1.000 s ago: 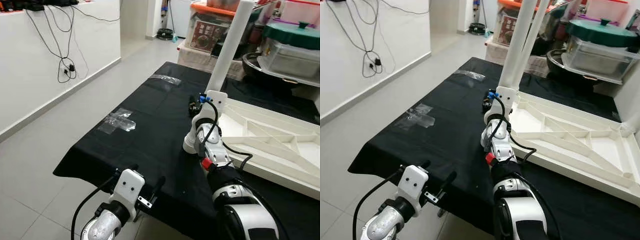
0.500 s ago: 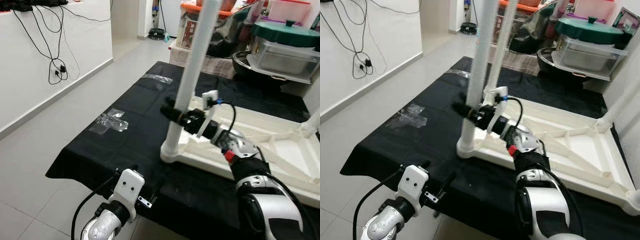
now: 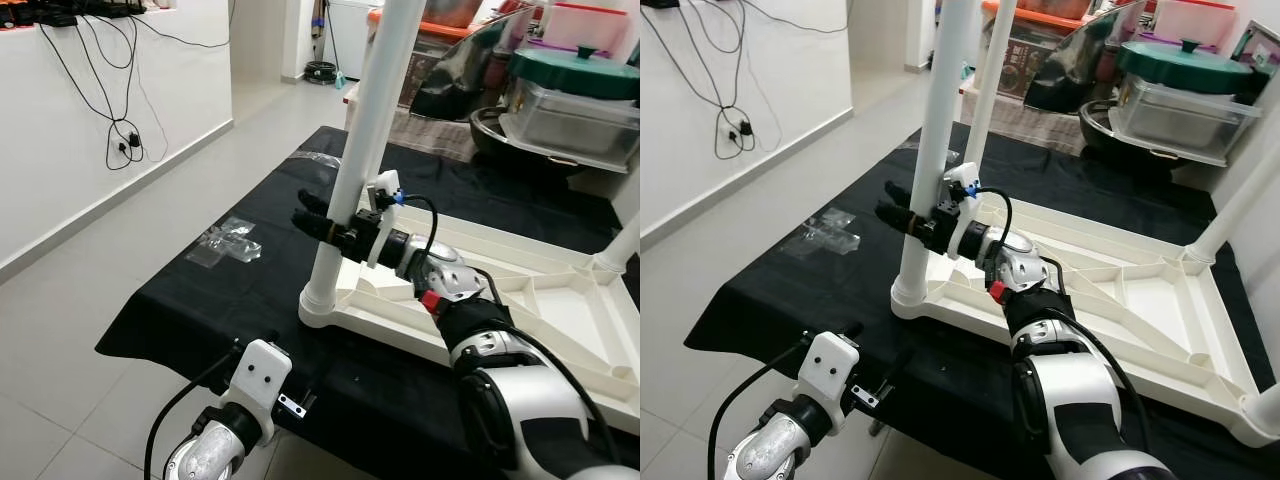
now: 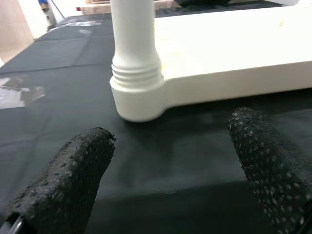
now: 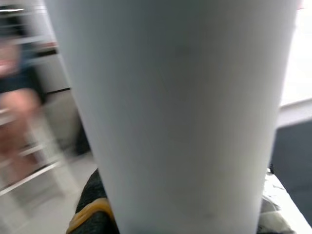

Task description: Building children table

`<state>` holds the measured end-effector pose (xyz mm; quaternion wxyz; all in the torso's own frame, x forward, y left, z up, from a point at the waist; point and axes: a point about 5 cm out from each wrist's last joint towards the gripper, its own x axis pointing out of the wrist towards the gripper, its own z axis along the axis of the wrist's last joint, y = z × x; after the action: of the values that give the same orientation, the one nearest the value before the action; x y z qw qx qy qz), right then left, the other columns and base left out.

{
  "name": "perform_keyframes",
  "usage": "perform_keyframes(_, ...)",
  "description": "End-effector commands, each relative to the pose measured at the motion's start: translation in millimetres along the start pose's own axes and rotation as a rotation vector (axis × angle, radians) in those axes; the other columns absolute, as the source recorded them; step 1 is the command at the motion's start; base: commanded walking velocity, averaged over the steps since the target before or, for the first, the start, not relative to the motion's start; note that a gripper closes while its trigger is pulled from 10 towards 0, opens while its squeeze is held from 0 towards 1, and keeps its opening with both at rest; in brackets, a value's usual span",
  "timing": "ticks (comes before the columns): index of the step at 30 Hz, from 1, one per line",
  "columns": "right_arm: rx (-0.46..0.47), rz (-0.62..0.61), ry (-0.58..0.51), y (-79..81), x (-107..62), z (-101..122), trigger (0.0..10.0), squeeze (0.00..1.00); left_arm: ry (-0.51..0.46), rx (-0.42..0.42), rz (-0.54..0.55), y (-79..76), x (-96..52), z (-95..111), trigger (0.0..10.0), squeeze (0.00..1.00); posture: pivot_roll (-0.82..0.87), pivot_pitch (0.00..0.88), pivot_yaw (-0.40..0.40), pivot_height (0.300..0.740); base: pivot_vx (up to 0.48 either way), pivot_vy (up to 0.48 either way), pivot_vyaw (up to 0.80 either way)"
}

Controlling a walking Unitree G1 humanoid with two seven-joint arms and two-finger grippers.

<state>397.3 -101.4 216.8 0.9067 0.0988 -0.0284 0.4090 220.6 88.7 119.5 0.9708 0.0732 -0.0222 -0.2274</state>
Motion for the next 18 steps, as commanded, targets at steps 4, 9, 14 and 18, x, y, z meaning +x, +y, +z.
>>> perform_keyframes(4, -0.1, -0.955, 0.019, -47.7, -40.0, -18, 0.0, 0.0, 0.02, -0.002, -0.014, -1.6, 0.0, -4, 10.0, 0.0, 0.07, 0.04, -0.122, 0.74, 0.0, 0.0, 0.0)
perform_keyframes(9, -0.125, -1.226, 0.011, -53.0, -61.3, -22, 0.0, 0.0, 0.02, 0.001, -0.015, -1.7, 0.3, -4, 10.0, 0.0, 0.08, 0.036, -0.125, 0.74, 0.0, 0.0, 0.0)
perform_keyframes(14, -0.077, -1.257, 0.023, -38.7, -54.5, -31, 0.0, 0.0, 0.021, 0.005, -0.013, -1.0, 0.1, -4, 10.0, 0.0, 0.07, 0.04, -0.121, 0.74, 0.0, 0.0, 0.0)
perform_keyframes(18, -0.049, -1.005, -0.078, -24.3, -27.4, -25, 10.0, 0.0, 0.019, 0.004, -0.014, -0.4, 0.8, -4, 10.0, 0.0, 0.07, 0.053, -0.118, 0.74, 0.0, 0.0, 0.0)
